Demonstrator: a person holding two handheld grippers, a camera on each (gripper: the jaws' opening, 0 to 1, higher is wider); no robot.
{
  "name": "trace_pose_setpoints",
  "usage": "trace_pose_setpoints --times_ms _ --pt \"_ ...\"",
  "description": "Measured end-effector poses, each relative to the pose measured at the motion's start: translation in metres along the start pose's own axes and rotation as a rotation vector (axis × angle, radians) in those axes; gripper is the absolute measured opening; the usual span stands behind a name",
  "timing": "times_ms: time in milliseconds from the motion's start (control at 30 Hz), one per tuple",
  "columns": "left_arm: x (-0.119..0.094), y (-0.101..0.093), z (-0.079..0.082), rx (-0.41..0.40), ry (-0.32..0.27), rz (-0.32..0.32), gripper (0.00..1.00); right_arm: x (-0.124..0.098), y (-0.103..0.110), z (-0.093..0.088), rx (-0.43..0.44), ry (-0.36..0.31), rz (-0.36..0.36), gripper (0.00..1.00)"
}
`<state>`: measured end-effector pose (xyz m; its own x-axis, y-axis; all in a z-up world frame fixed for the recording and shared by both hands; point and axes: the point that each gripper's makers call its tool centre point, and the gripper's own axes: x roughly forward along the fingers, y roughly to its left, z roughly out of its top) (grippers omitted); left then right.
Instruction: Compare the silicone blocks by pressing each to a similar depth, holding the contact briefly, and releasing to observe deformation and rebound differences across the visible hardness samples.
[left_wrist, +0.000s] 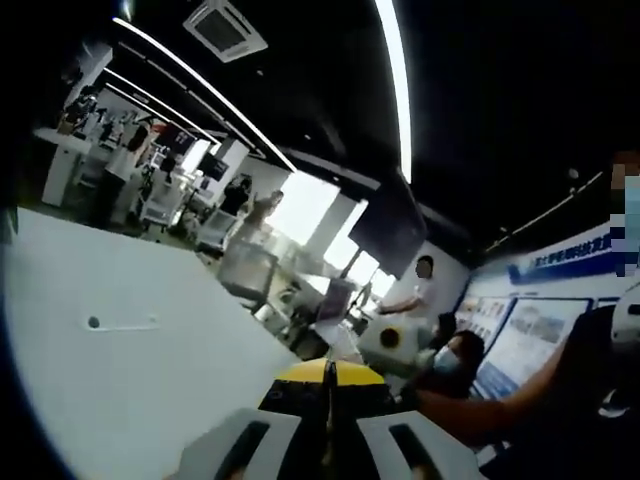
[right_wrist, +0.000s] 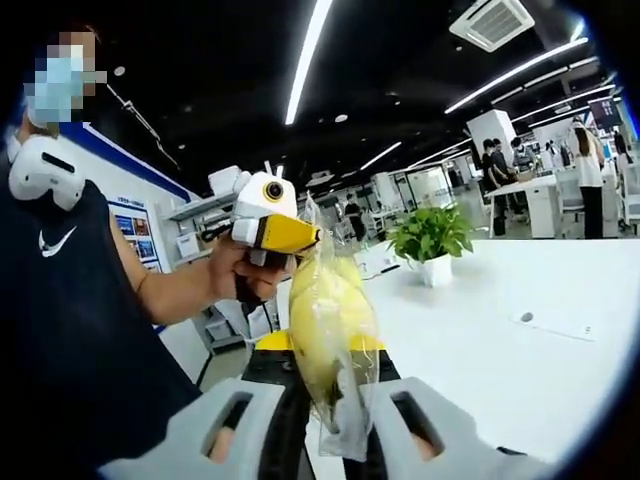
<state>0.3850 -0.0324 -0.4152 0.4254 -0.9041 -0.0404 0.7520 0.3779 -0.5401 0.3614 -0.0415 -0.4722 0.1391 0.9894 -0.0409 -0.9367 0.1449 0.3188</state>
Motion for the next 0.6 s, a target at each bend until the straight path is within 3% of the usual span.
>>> trace_pose_setpoints --times_ms 600 --pt "-0.0013 -0.0016 -0.0028 -0.021 0.005 0.002 0.0 0.0002 0.0013 -0.002 0.005 0.023 -0.001 0.01"
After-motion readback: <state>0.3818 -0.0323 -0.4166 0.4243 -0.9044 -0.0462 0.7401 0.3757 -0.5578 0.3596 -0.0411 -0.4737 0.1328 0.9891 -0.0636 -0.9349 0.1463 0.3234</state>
